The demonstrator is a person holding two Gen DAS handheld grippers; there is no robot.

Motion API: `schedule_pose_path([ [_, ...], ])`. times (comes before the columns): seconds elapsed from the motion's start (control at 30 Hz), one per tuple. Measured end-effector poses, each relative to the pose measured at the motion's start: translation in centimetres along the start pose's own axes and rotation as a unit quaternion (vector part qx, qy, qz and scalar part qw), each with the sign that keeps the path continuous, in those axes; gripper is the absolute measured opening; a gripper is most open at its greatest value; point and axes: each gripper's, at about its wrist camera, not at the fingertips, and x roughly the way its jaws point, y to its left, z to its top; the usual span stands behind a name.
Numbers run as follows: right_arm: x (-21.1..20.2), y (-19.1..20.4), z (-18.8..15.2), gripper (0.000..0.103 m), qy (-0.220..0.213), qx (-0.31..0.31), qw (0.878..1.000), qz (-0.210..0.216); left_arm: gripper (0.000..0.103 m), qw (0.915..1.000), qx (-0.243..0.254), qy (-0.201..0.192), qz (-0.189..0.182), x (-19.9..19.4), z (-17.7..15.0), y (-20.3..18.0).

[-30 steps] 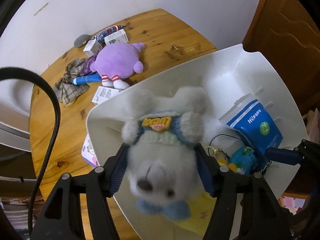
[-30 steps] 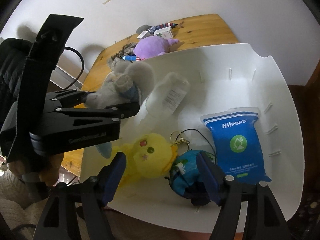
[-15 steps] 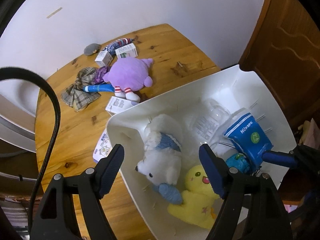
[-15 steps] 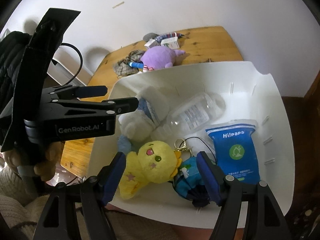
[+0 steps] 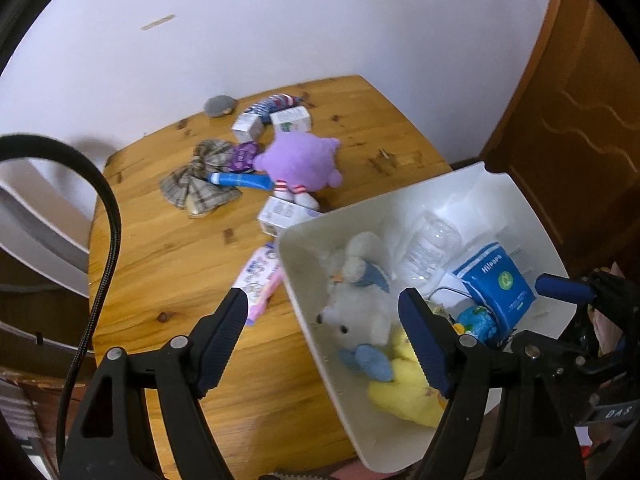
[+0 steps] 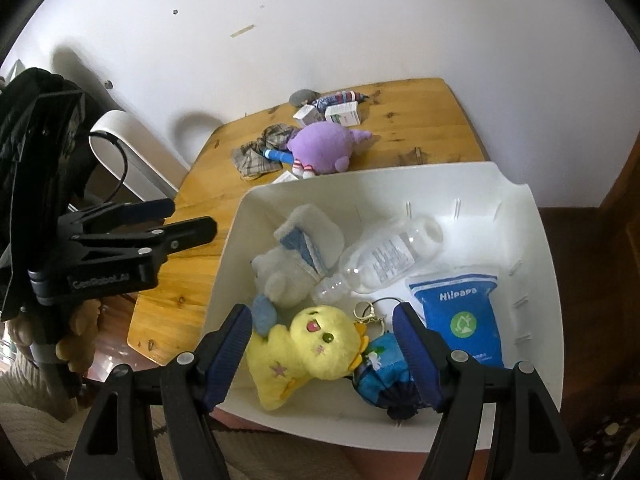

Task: Organize objects
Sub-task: 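Move both tools back over the table toward the bow and purple plush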

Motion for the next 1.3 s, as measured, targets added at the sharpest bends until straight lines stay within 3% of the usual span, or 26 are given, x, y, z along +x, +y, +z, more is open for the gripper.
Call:
schedule_pose_path([
  [0.33, -0.3, 3.0, 2.0, 0.074, 0.002, -0.01, 1.0, -0.009, 0.085, 0.9979, -0.052, -0.036, 0.013, -2.4, -0.5, 6.6],
  [0.67, -1.3, 4.9, 6.8, 0.074, -0.019, -0.008, 0.999, -0.032, 0.085, 0.9931, -0.087, -0.064, 0.045, -3.5, 0.5, 12.7],
  [0.97, -0.1, 6.7, 12.6, 0.074, -0.03, -0.012, 0.999, -0.037, 0.085, 0.9912, -0.081, -0.079, 0.069, -3.1, 4.5, 16.4],
  [1.3, 3.1, 7.0, 19.7, 0.074, -0.041, -0.009, 0.997, -0.064, 0.085, 0.9945, -0.065, -0.044, 0.069, 1.9, 11.1, 19.0],
])
